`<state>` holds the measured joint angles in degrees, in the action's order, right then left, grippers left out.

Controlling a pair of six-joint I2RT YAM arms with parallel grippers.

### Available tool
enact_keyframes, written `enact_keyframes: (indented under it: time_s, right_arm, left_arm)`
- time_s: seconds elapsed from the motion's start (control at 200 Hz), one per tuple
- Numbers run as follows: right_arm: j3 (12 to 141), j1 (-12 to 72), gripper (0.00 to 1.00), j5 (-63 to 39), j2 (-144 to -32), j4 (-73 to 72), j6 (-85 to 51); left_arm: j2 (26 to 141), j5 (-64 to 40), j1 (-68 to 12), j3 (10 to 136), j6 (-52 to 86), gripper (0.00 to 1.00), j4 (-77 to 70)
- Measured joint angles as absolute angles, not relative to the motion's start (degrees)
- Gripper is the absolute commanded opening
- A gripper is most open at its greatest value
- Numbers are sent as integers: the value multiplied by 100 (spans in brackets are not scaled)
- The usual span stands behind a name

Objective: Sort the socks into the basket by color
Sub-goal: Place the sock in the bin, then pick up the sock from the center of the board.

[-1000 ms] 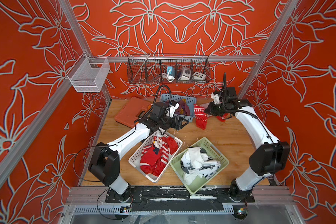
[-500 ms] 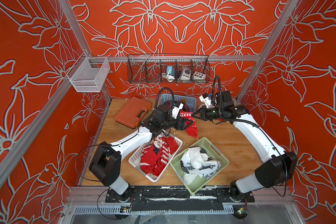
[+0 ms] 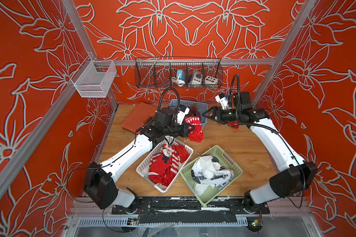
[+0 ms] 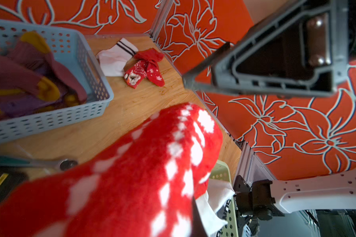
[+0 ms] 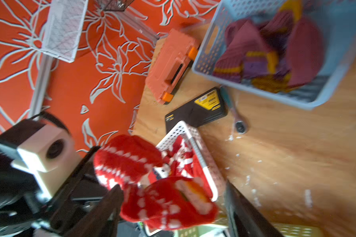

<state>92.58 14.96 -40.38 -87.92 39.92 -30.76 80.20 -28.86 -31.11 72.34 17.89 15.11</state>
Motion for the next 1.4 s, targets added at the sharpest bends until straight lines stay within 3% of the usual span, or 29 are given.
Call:
enact_keyframes:
  time_s: [0.31, 0.5, 0.676, 0.716, 0.766, 0.841, 0.911, 0.971, 1.041, 1.086, 1.401]
  right_arm:
    - [11043, 642, 95, -1675, -10910, 4571, -2296]
    - [12276, 231, 97, -705, -12477, 5133, -1844]
    - [12599, -150, 97, -276, -13443, 5347, -1673]
    - [12687, -222, 96, -231, -13625, 5404, -1653]
    - [12853, -303, 95, -174, -13863, 5459, -1619]
    - [13091, -377, 88, -148, -14129, 5513, -1581]
    - [13253, -416, 75, -154, -14289, 5540, -1584]
    - [13284, -425, 54, -193, -14326, 5548, -1559]
    - [13284, -425, 17, -283, -14331, 5566, -1575]
    - [13284, -425, 0, -340, -14331, 5581, -1581]
    - [11721, -414, 0, -705, -13246, 5321, -1778]
  left_arm:
    - [7310, -2305, -2882, 5981, 1935, 0, 3319]
    - [7564, -1643, -2482, 5579, 1977, 0, 3538]
    - [8294, -1251, -2342, 5481, 1953, 0, 3673]
    - [8399, -1214, -2344, 5430, 1955, 7, 3710]
    - [8482, -1186, -2342, 5389, 1940, 24, 3747]
    - [8501, -1199, -2342, 5352, 1973, 55, 3754]
    - [8427, -1247, -2342, 5347, 2051, 66, 3734]
    - [8267, -1288, -2344, 5349, 2088, 70, 3734]
    - [7992, -1328, -2344, 5380, 2154, 73, 3736]
    - [7797, -1341, -2344, 5446, 2193, 75, 3754]
    - [6871, -1573, -2342, 6274, 2235, 76, 3627]
